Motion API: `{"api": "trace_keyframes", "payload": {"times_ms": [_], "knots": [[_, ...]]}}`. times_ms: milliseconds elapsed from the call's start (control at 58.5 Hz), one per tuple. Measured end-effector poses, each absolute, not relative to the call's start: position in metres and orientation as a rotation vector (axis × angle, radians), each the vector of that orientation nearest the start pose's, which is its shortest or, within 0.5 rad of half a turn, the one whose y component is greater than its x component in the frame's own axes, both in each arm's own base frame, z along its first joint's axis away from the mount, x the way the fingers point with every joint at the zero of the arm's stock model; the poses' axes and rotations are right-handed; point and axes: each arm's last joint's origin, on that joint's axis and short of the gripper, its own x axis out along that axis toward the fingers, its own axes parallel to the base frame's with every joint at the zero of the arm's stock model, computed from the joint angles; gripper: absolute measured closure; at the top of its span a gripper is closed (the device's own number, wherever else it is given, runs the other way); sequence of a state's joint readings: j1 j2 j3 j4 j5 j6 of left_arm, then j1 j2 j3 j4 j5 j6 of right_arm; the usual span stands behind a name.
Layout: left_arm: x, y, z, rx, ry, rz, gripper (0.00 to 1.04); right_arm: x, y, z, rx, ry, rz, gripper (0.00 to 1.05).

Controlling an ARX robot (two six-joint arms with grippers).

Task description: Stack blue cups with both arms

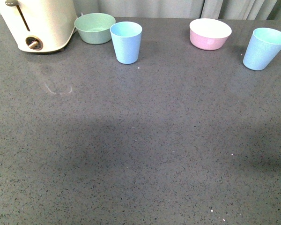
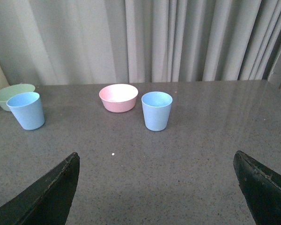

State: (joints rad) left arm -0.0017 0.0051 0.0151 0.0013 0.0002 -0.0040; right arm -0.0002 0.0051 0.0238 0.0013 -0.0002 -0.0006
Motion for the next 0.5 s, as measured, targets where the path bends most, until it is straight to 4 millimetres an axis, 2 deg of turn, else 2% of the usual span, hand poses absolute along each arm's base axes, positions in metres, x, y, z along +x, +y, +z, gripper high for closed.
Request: {"api": "trace_keyframes", "payload": {"times_ms": [496], "knots": [[0.0971, -0.0002, 0.1684, -0.004, -0.011, -0.002, 0.09, 0.0965, 0.0, 0.1714, -0.001, -0.02, 0.0, 0.09]]}}
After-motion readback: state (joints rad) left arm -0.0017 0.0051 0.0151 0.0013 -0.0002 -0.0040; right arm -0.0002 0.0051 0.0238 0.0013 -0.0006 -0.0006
